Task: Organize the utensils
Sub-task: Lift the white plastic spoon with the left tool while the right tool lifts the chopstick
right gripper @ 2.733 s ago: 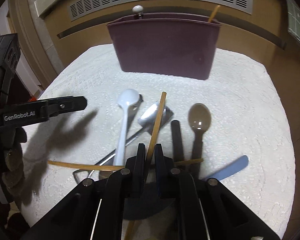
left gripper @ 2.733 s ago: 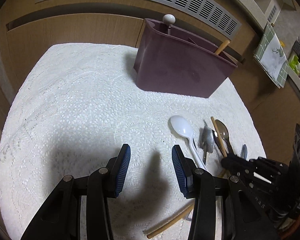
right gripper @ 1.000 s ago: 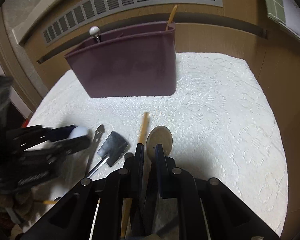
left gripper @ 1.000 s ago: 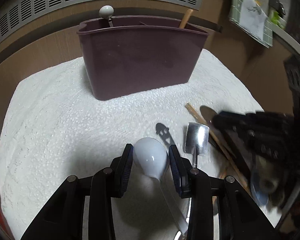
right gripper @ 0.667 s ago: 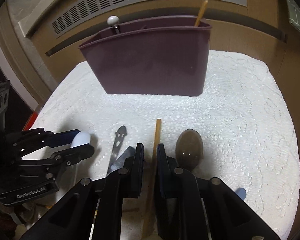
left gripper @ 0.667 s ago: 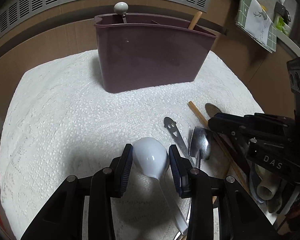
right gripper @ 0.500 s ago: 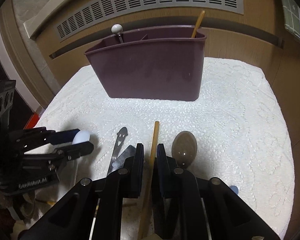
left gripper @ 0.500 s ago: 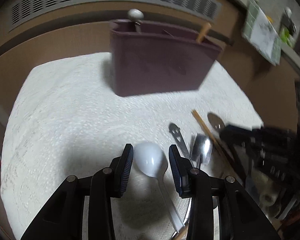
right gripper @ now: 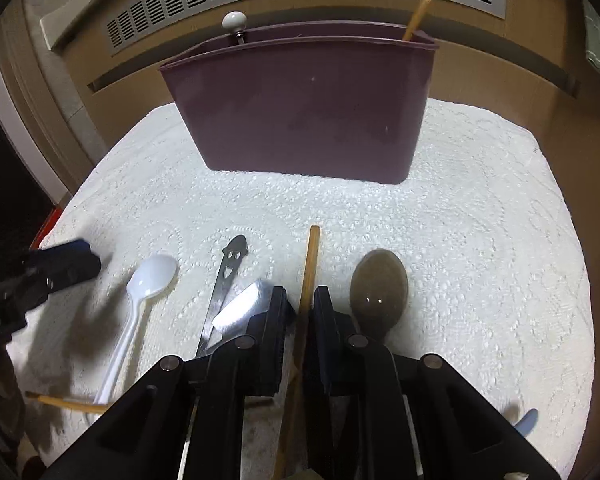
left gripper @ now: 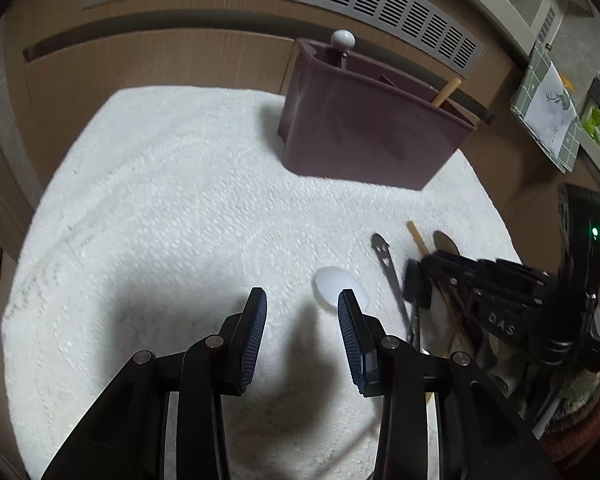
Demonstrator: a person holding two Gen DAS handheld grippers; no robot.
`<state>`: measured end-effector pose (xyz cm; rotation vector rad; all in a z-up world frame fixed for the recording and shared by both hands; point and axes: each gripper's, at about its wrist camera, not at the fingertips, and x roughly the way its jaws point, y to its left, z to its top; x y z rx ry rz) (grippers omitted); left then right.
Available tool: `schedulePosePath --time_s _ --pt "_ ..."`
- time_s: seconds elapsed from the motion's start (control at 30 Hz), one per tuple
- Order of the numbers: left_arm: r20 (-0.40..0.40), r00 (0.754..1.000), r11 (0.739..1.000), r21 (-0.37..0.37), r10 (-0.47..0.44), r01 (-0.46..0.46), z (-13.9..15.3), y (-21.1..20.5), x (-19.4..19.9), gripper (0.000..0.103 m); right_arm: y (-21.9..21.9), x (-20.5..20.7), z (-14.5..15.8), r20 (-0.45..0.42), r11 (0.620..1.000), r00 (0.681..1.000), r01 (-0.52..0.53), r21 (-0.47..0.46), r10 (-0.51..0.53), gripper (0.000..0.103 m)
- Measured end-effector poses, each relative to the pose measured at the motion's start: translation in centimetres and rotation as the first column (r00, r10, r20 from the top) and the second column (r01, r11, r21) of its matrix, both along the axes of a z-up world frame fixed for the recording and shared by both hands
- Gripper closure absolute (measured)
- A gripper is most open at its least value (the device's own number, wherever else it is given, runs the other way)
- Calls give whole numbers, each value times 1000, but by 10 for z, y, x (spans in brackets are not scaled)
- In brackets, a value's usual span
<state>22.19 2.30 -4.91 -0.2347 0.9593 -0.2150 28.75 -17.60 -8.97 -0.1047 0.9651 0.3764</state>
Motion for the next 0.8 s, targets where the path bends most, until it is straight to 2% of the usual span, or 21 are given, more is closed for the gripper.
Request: schedulePosePath --time_s 0.07,0.13,0.2,0.27,0.33,0.5,0.6,0.67,0.8 --pt "-16 1000 999 -27 -19 18 -1 -6 0 65 0 4 0 -18 1000 1000 -8 6 8 88" --pt "-26 999 998 -45 -35 34 -2 -11 1 65 -4 2 3 -12 1000 1000 -8 19 8 98" --pt "-33 999 998 -40 -40 39 -2 -18 5 65 -11 -4 10 13 999 1000 -1 46 0 98" --pt "-39 999 999 -14 -36 35 -4 -27 11 65 -20 -12 18 45 998 999 19 63 -22 98" --pt "-42 999 999 44 -11 13 -6 -37 16 65 -28 -21 26 82 997 996 36 72 -42 98" --pt "-54 999 996 89 3 1 -15 -52 26 65 -35 -38 38 157 998 987 22 67 -32 98" --pt "-43 999 990 143 1 5 -16 -61 28 65 -32 -38 35 149 998 989 -20 61 11 98" --pt "-34 999 986 164 -10 15 -19 -64 28 65 -28 -32 27 89 996 995 -58 73 51 96" --pt "-7 999 985 170 -39 39 -19 -60 21 67 -22 -24 15 56 997 997 -53 52 50 92"
